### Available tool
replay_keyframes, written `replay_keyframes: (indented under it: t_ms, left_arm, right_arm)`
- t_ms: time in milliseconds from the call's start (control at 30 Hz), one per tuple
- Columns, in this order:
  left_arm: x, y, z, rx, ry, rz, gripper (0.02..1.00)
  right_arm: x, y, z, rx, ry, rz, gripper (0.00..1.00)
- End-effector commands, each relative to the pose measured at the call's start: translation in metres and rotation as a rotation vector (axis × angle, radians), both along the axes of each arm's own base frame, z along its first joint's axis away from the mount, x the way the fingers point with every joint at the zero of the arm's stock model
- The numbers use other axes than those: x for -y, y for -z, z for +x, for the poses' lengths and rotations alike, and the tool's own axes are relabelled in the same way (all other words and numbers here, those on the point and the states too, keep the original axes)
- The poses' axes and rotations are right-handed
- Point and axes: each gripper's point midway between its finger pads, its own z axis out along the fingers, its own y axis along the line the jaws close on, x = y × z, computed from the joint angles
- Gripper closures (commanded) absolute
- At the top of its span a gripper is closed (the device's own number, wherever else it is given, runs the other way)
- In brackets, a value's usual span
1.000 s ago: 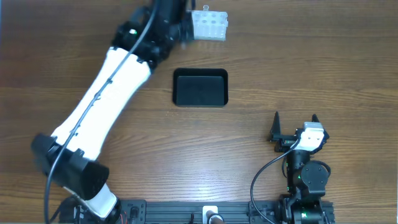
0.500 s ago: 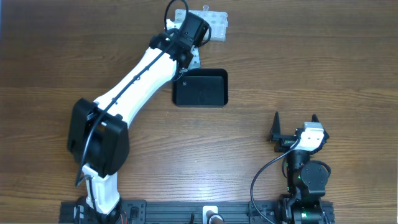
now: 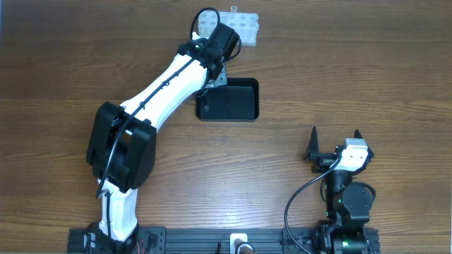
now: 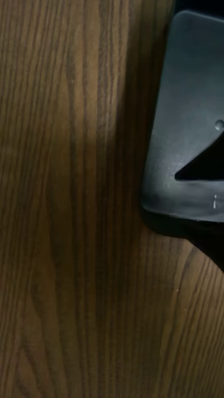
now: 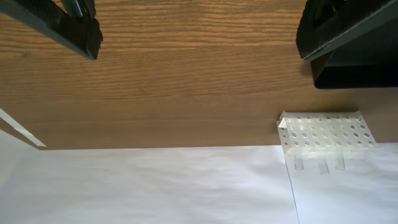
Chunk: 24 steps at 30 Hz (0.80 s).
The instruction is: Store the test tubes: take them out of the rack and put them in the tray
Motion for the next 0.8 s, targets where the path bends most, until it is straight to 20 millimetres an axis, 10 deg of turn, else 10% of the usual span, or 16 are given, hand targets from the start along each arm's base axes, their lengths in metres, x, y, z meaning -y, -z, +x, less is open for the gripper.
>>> replay_keyframes:
  t_ms: [33,200,533,800]
  left_arm:
    - [-0.001,0.009,-0.001,-0.015,0.011,0.022,0.617]
    - [0.004,-0.01,0.015,0.077,0.003,-0.006,0.549]
    - [0.037,-0.119,0.086,0.521,0.11,-0.073,0.489]
    - [0.04,-0.119,0.114,0.636,0.092,-0.044,0.454]
  right_arm:
    - [0.0,0.002,0.0,0.001,-0.001,0.007,0.007]
    - [0.0,0.002,0.0,0.001,-0.001,0.007,0.009]
    - [0.0,0.002,0.0,0.001,-0.001,0.007,0.009]
    - [0.0,0.002,0.0,0.001,-0.001,0.007,0.007]
